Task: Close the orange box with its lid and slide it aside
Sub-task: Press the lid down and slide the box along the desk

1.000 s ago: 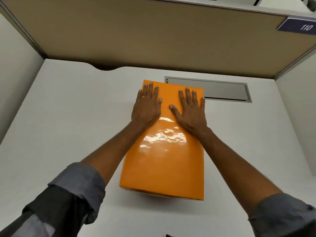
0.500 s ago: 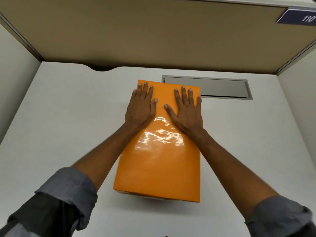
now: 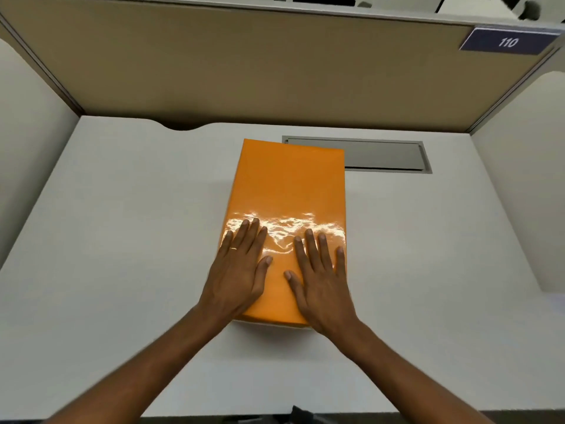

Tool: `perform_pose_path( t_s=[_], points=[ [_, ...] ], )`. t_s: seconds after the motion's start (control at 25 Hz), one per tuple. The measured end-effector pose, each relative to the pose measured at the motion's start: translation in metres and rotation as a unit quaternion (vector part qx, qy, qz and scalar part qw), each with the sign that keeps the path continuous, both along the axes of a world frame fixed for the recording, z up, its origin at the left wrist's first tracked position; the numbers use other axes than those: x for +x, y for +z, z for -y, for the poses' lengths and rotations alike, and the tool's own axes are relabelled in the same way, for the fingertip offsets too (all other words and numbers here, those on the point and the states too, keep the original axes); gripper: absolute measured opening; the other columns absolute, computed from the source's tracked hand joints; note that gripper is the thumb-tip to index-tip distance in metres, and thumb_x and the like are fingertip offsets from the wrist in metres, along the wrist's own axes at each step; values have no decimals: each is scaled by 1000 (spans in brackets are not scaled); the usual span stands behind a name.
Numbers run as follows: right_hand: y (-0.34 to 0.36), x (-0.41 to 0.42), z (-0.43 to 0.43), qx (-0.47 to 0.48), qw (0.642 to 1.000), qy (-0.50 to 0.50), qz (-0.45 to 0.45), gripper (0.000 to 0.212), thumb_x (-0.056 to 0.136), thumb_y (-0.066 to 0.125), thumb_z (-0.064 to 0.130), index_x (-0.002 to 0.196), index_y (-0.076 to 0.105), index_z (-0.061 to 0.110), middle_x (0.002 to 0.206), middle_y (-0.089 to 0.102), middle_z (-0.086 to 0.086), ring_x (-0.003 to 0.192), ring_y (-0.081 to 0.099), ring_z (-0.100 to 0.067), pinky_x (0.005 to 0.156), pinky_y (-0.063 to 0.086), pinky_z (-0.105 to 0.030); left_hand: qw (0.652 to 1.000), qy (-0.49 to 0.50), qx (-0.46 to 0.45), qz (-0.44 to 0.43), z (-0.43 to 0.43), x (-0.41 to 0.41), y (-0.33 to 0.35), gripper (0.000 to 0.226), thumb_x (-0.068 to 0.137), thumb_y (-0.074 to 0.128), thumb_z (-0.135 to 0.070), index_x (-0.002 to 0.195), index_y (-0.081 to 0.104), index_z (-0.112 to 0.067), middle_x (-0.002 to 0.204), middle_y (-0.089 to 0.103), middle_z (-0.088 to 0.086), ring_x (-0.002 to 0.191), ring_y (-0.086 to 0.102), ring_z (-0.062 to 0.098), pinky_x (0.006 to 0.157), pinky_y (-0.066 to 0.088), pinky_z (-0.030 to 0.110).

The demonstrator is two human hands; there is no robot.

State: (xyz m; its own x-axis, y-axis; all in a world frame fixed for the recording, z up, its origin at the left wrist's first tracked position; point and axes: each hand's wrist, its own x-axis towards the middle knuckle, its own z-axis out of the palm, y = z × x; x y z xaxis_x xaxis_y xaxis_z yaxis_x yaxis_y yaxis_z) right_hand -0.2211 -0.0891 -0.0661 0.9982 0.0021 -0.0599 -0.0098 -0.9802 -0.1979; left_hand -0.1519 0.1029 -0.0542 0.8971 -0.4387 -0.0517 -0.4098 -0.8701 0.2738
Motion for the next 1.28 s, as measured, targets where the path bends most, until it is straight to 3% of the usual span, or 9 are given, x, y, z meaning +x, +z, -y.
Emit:
perform_pose_path(
  t_s=[0.32, 0.44, 0.52, 0.6, 0.72, 0.8, 0.92, 1.08, 1.28],
  points=[
    [-3, -3, 0, -2, 1000, 12, 3, 71, 105, 18, 59, 165, 4, 23, 174, -5, -2, 161, -9, -24, 129, 5, -56, 999, -17, 17, 21, -3, -6, -8, 68, 103, 14, -52, 162, 12, -19, 172, 7, 3, 160, 3, 20, 130, 11, 45],
    [14, -7, 4, 148, 988, -50, 19, 71, 106, 41, 48, 164, 15, 17, 174, 6, -3, 162, -1, -24, 131, 6, -51, 999, 7, -54, 7, -7, -7, 5, 67, 104, 32, -49, 161, 18, -17, 171, 13, 3, 160, 6, 20, 128, 5, 38],
    [25, -23, 11, 274, 946, -167, 56, 70, 104, 54, 34, 163, 21, 14, 172, 18, -6, 161, 12, -25, 130, 16, -49, 989, 60, -134, -15, -19, -14, 14, 68, 104, 43, -43, 161, 20, -15, 171, 14, 3, 160, 7, 20, 126, 5, 34],
    [29, -45, 20, 363, 891, -272, 35, 73, 101, 62, 30, 163, 24, 16, 170, 27, -6, 156, 28, -27, 126, 29, -48, 966, 121, -209, -90, -36, -25, 18, 71, 102, 50, -40, 161, 18, -15, 171, 17, 3, 158, 15, 21, 125, 14, 35],
    [29, -70, 29, 497, 809, -311, -50, 61, 97, 68, 23, 153, 43, 18, 157, 51, -4, 141, 52, -26, 117, 44, -48, 936, 137, -264, -188, -59, -39, 23, 64, 97, 63, -32, 152, 36, -17, 153, 49, 2, 141, 48, 29, 109, 47, 42],
    [30, -71, 36, 538, 790, -284, -73, 41, 95, 69, 11, 134, 60, 15, 140, 67, -6, 121, 67, -22, 103, 56, -42, 875, 196, -361, -257, -68, -39, 27, 62, 92, 71, -21, 148, 45, -14, 140, 58, 2, 130, 58, 31, 93, 52, 36],
    [35, -65, 39, 566, 768, -282, -99, 42, 90, 73, 4, 131, 64, 5, 129, 73, -11, 110, 72, -24, 86, 58, -29, 792, 269, -419, -354, -78, -31, 35, 64, 86, 76, -6, 145, 51, -7, 136, 65, 10, 112, 65, 27, 84, 56, 36],
    [34, -58, 41, 566, 758, -304, -114, 47, 86, 77, 1, 131, 66, 1, 122, 75, -13, 103, 72, -26, 83, 57, -32, 782, 267, -414, -381, -78, -31, 39, 67, 82, 79, -2, 144, 52, -5, 128, 68, 12, 108, 67, 28, 77, 59, 34],
    [30, -59, 52, 571, 755, -296, -124, 50, 84, 80, 5, 132, 66, 5, 120, 75, -10, 99, 73, -22, 77, 58, -30, 782, 273, -415, -376, -78, -38, 39, 61, 83, 78, -2, 141, 57, -3, 131, 69, 16, 114, 69, 32, 92, 59, 41]
  ],
)
